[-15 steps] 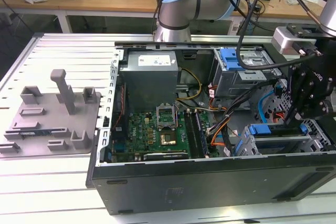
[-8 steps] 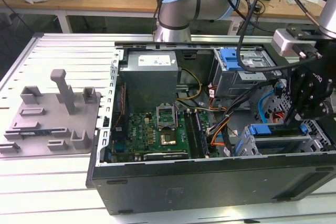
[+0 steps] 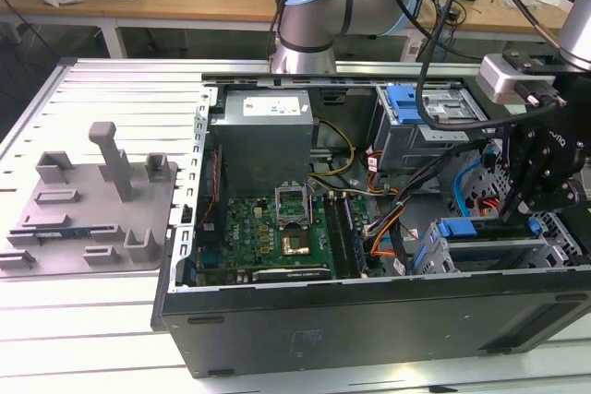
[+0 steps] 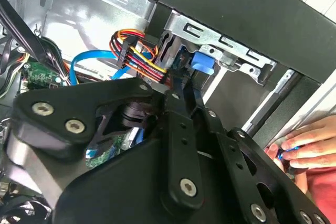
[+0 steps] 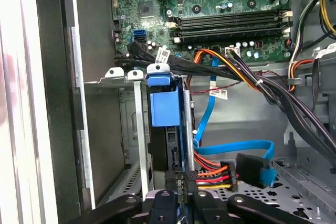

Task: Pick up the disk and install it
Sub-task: 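Insert the first disk wire, then insert the second disk wire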

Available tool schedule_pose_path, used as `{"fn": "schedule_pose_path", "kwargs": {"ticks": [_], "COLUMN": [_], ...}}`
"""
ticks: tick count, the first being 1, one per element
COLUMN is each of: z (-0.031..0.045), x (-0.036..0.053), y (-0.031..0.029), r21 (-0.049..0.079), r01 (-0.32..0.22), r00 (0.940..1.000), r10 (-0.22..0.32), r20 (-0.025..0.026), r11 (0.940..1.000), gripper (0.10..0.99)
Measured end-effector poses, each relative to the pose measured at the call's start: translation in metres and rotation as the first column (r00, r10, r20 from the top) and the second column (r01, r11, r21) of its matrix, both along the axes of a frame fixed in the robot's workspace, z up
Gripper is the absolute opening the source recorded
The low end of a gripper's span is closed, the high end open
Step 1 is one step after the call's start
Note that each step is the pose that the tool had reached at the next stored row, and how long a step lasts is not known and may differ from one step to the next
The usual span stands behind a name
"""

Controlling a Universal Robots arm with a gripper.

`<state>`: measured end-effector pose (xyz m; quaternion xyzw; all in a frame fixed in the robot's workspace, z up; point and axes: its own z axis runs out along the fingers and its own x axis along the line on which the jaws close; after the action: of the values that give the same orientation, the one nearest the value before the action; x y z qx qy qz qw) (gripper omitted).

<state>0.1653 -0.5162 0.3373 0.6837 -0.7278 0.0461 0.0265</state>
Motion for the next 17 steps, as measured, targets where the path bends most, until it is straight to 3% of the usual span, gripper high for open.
{"fn": "schedule_pose_path", "kwargs": {"ticks": [1, 4, 9, 17], "z": [0.0023, 0.0169, 0.0373, 0.0386], "x": [0.0000, 0.0000, 0.0001, 0.0001], "y": [0.0000, 0.0000, 0.0000, 0.0000], "r21": [0.001, 0.005, 0.007, 0.007], "r01": [0.000, 0.000, 0.000, 0.000], "r00": [1.0000, 1.0000, 1.0000, 1.0000], "r10": [0.000, 0.000, 0.000, 0.000], "r20": [-0.0001, 0.0000, 0.0000, 0.0000], "r11": [1.0000, 1.0000, 1.0000, 1.0000], "gripper": [0.298, 0.424, 0.424, 0.424]}}
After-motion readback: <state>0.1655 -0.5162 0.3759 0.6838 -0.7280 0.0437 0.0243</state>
